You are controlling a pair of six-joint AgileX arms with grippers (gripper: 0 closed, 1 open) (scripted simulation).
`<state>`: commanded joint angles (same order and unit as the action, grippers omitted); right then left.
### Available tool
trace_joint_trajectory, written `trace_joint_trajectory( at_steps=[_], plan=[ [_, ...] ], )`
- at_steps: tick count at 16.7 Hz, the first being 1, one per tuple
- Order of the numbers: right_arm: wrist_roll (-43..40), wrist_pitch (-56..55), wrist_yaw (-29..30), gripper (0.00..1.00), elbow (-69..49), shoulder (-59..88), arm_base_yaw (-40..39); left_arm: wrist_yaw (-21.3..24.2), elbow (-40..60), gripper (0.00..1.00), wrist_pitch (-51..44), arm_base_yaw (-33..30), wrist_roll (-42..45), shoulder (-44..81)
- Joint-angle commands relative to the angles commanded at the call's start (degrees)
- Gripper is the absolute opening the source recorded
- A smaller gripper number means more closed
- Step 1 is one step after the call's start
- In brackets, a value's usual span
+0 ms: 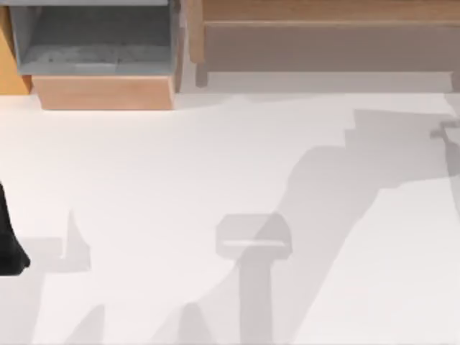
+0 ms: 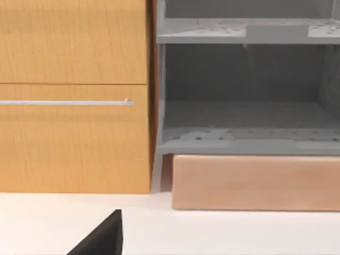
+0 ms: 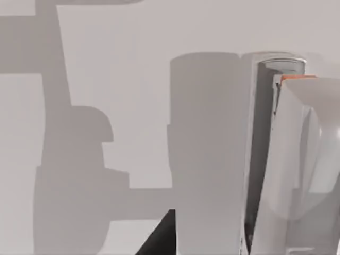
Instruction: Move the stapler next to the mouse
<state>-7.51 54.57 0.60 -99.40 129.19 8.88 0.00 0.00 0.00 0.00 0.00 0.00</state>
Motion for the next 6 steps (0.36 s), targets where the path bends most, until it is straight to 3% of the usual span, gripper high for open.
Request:
trace_joint_trajectory(
  at_steps=[6],
  plan=[
    [0.0, 0.0, 0.0, 1.0, 0.0, 0.0, 0.0, 0.0, 0.0, 1.0, 0.0, 0.0, 0.0, 0.0]
  ],
)
